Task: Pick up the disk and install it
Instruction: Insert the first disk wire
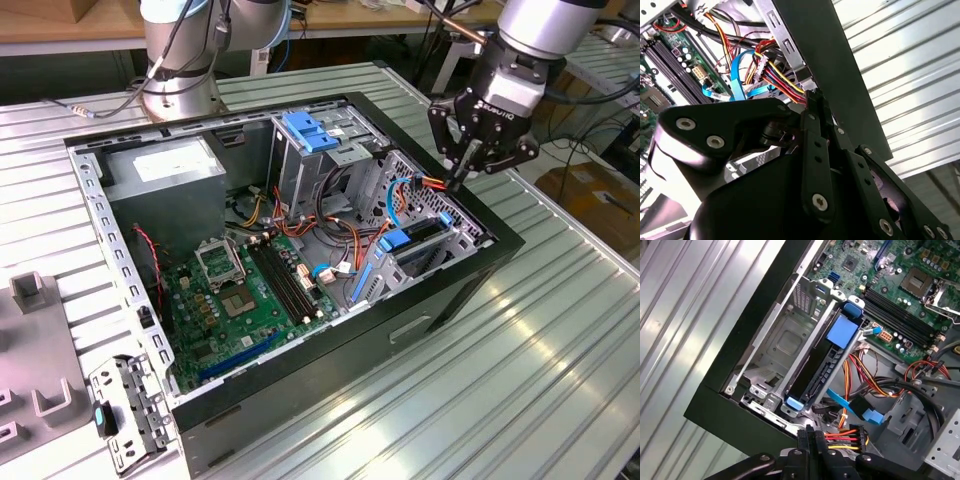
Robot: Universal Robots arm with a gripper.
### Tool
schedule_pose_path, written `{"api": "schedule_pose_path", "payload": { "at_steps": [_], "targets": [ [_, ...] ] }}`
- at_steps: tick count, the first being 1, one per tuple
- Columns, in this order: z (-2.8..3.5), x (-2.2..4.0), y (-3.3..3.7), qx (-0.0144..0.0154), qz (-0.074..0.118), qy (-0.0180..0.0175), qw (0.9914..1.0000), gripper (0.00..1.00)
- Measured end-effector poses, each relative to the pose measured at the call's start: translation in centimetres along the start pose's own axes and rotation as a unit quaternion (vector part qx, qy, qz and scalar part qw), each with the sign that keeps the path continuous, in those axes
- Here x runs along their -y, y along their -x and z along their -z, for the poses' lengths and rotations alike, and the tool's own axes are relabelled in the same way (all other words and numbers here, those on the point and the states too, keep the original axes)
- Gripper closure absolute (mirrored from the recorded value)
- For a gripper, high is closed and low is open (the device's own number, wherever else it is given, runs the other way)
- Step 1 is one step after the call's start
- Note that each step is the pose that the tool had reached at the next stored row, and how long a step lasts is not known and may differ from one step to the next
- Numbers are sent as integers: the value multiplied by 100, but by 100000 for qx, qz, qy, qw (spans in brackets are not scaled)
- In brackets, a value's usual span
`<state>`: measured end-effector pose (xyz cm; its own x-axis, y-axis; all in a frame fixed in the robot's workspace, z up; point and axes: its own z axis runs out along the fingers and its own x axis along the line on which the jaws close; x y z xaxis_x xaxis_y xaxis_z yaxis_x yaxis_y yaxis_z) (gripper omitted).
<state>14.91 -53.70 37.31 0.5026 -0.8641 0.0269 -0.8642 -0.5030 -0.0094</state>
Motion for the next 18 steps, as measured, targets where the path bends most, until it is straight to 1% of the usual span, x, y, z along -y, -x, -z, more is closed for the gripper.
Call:
{"api": "schedule_pose_path", "payload": {
  "at_steps": [1,5,7,11,13,14,16,17,18],
  "targets": [
    [-1,0,0,-9,-1071,28,99994,84],
    [-3,0,0,-26,-2948,78,99957,84],
    [-4,-19,12,-14,-3248,82,99947,84],
    [0,-90,53,-31,-3455,94,99940,84],
    [0,-106,61,-32,-3745,98,99930,84],
    [0,-106,61,-37,-4100,108,99916,84],
    [0,-106,62,-54,-5496,148,99849,84],
    [-1,-107,62,-58,-6123,164,99812,84],
    [-1,-107,62,-68,-6987,191,99755,84]
  ]
}}
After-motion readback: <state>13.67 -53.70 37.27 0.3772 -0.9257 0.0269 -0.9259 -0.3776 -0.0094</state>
